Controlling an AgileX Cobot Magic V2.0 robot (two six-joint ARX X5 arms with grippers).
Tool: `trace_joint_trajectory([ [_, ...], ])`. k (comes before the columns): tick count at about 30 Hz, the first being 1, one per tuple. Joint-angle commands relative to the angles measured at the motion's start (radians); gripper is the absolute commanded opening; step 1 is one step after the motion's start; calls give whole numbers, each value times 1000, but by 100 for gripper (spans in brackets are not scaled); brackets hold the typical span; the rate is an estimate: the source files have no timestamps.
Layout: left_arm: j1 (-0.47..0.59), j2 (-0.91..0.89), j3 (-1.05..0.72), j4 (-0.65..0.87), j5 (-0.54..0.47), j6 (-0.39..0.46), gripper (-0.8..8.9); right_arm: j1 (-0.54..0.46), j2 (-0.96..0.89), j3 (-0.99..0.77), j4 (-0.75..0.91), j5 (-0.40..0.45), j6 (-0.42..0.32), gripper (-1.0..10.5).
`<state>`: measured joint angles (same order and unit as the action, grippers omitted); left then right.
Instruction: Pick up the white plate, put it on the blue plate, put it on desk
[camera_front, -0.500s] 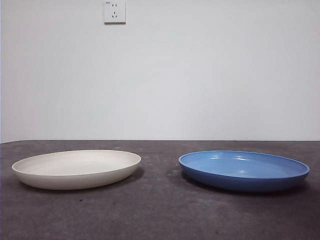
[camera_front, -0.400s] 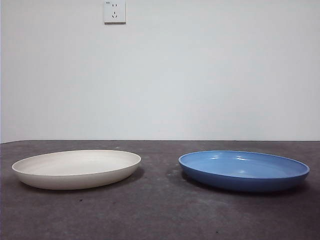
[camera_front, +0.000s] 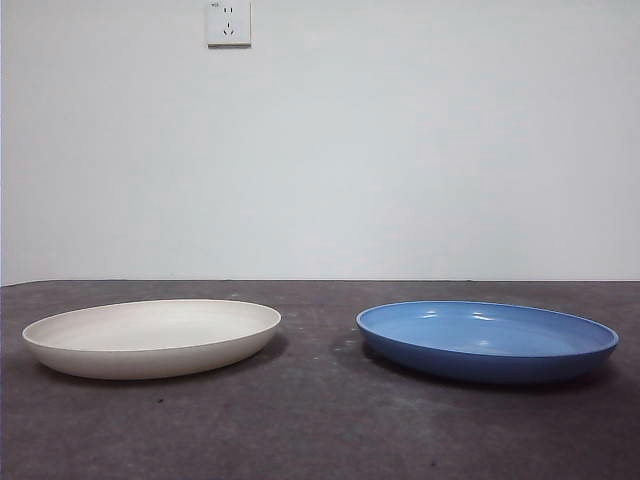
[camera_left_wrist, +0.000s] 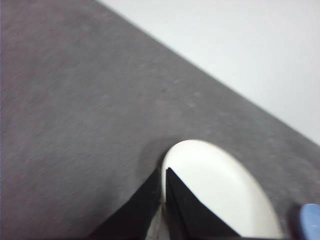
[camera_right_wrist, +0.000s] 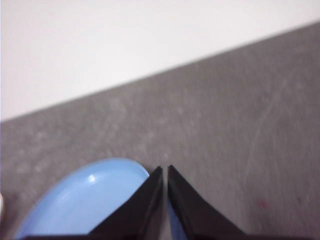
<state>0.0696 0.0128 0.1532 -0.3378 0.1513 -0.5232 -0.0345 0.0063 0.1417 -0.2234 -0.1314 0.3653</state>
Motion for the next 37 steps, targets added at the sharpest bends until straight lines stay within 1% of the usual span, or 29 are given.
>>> trace_joint_trajectory([
  [1,2,17,71,-21,8,-3,15,-1,-1,58,-20,0,13,11],
  [4,2,54,148,-71,10,28,15,-1,18,132,-69,-2,12,11],
  [6,2,92,205,-113,31,69,15,-1,45,187,-111,-13,4,11],
  [10,2,187,306,-175,88,136,15,-1,130,295,-186,-89,-38,11],
  [14,1,304,418,-251,169,240,15,-1,266,422,-282,-179,-97,11],
  [17,-8,378,488,-314,194,305,15,-1,367,505,-350,-249,-145,11],
  [20,-32,450,553,-378,225,355,14,0,473,591,-432,-311,-201,11],
  [23,-64,509,599,-429,267,381,15,8,557,660,-510,-348,-256,11],
  [27,-115,575,646,-507,280,419,14,47,644,740,-626,-351,-331,11],
  [29,-139,596,661,-540,280,442,14,72,676,769,-686,-351,-360,11],
  [32,-172,615,671,-568,280,455,14,114,710,792,-771,-350,-400,11],
  [37,-200,620,671,-576,280,456,14,161,718,793,-842,-332,-430,11],
])
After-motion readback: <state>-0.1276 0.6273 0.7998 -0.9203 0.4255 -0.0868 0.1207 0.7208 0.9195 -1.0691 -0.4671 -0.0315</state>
